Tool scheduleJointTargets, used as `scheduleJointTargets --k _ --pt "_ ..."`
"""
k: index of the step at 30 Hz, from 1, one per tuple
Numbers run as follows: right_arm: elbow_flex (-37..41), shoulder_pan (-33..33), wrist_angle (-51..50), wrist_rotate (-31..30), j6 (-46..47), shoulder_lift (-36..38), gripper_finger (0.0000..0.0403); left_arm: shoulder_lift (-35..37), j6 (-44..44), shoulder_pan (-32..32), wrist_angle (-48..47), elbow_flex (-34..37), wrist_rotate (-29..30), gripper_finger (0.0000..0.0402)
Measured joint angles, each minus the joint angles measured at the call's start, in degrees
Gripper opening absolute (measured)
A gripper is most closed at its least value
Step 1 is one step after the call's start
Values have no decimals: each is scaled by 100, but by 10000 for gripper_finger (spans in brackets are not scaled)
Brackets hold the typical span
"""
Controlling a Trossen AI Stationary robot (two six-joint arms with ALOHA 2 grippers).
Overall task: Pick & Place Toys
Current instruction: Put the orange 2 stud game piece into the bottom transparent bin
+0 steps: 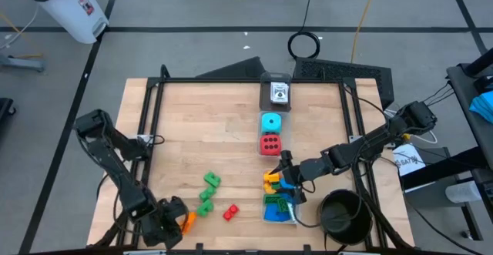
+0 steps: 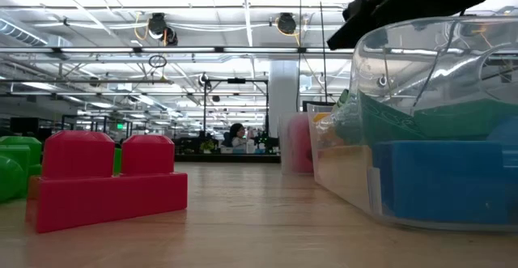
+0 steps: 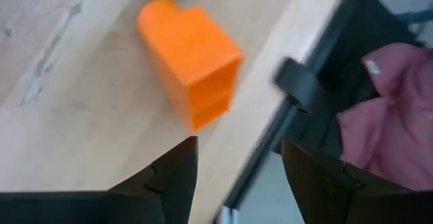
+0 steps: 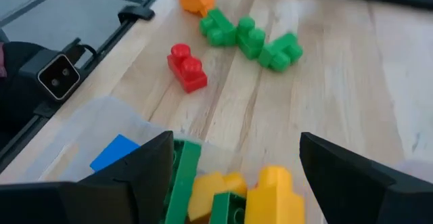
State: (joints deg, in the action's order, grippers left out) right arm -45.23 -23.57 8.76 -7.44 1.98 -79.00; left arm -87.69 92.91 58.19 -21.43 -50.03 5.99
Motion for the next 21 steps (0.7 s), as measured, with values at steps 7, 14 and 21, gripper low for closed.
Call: scheduleJointTargets --k 7,14,21 --pt "0 0 156 0 -386 0 284 -526 242 83 187 1 102 218" --pt "0 0 267 0 -440 0 283 -994 190 31 321 1 1412 218" --pt "0 0 287 0 -425 0 283 -1447 308 -90 -6 -34 1694 218"
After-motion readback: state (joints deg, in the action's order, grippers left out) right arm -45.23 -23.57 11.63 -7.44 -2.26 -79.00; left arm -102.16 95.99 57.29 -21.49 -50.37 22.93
